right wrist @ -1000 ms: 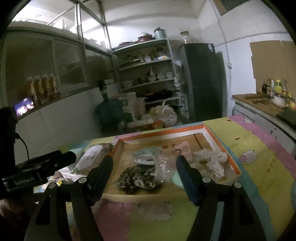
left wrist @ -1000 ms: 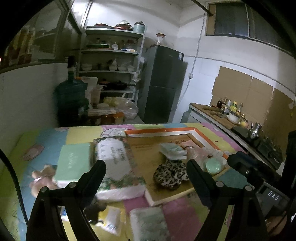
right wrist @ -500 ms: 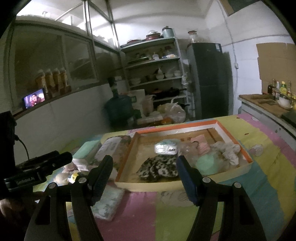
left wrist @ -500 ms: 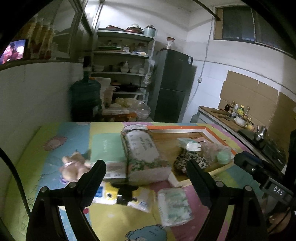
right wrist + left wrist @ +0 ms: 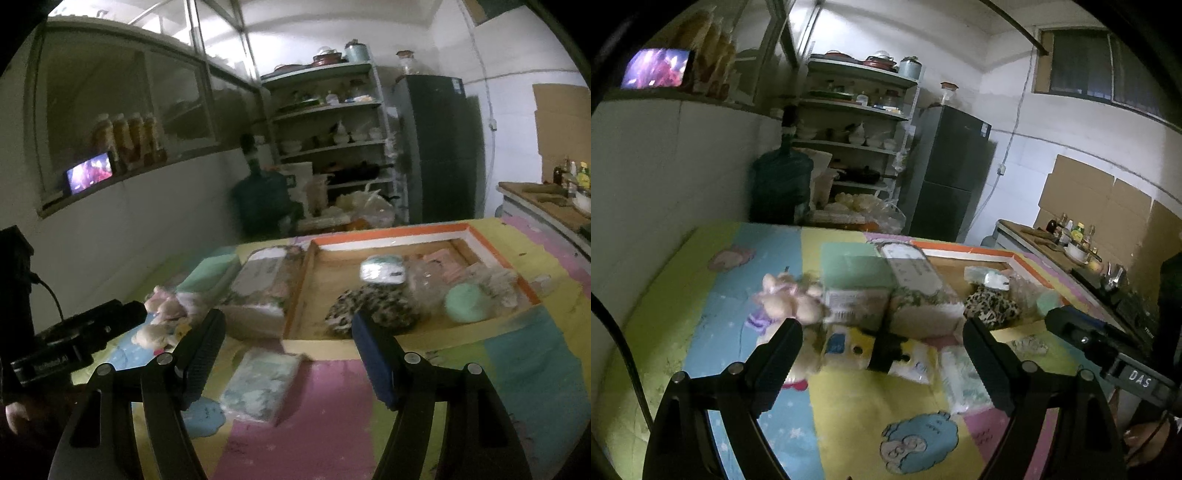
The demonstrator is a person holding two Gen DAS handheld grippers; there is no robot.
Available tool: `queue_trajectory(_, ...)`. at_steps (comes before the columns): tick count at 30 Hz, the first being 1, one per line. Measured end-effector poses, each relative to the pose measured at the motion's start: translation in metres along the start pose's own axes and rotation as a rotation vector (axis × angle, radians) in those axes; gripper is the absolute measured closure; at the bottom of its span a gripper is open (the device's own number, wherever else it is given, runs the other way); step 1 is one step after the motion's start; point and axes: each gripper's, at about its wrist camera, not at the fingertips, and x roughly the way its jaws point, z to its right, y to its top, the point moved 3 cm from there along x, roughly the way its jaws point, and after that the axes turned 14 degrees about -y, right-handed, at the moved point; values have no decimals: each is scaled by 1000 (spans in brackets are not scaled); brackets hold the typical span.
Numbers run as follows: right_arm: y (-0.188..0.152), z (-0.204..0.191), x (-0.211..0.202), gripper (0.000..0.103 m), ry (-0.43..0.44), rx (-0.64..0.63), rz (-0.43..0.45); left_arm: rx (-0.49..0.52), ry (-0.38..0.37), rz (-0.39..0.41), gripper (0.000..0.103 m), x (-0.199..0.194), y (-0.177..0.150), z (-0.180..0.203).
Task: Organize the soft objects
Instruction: 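Move both open grippers back over the items left on the quilt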
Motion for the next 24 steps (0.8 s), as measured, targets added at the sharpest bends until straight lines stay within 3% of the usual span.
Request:
queue_trajectory(11,-26,-23,21,26,-22,11,-88,-58,7,-2,14,-15,-27,-27)
queue_trajectory(24,-53,-38,50,26,-91,32,-189,-91,45,-6,14,-21,-29,-62)
